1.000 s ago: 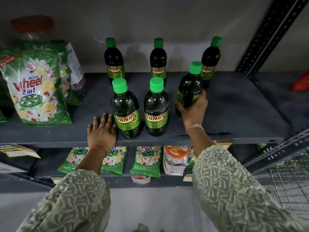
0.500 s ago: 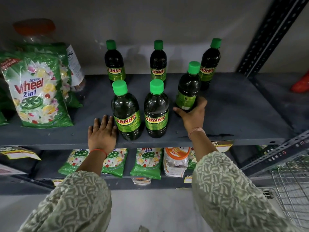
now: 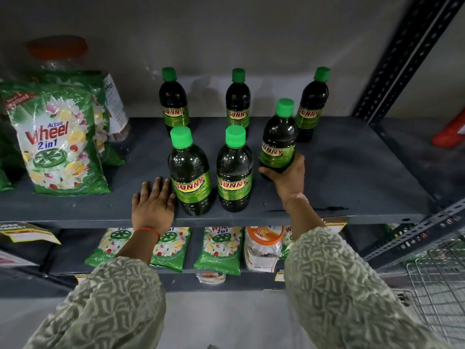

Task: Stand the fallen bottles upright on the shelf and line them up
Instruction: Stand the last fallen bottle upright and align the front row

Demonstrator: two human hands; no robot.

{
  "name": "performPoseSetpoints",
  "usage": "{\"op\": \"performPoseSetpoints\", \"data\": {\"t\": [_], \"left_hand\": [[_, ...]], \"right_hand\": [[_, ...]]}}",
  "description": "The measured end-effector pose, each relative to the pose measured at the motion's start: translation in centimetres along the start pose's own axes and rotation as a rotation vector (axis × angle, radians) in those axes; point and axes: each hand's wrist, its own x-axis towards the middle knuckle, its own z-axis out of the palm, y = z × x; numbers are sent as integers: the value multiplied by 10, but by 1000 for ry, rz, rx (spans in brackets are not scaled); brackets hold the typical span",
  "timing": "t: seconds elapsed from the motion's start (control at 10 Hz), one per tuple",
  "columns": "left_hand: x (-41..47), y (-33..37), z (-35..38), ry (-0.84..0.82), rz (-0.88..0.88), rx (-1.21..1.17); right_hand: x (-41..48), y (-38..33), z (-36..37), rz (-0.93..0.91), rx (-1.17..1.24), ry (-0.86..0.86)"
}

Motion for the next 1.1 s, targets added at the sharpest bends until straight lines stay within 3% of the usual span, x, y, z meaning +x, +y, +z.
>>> {"op": "performPoseSetpoints", "data": {"t": [0.2, 0.3, 0.4, 0.5, 1.1], "left_hand": [[-1, 2, -2, 4, -2, 4], [-2, 2, -2, 9, -8, 8], [-1, 2, -2, 6, -6, 12], [-2, 3, -3, 1, -7, 14], [1, 0, 0, -3, 28, 8]], "right_hand": [[13, 4, -23, 38, -38, -336], [10, 8, -18, 74, -22, -331], [-1, 8, -4, 27, -119, -76], [-10, 2, 2, -20, -153, 24], [-95, 4, -26, -33, -220, 59]]}}
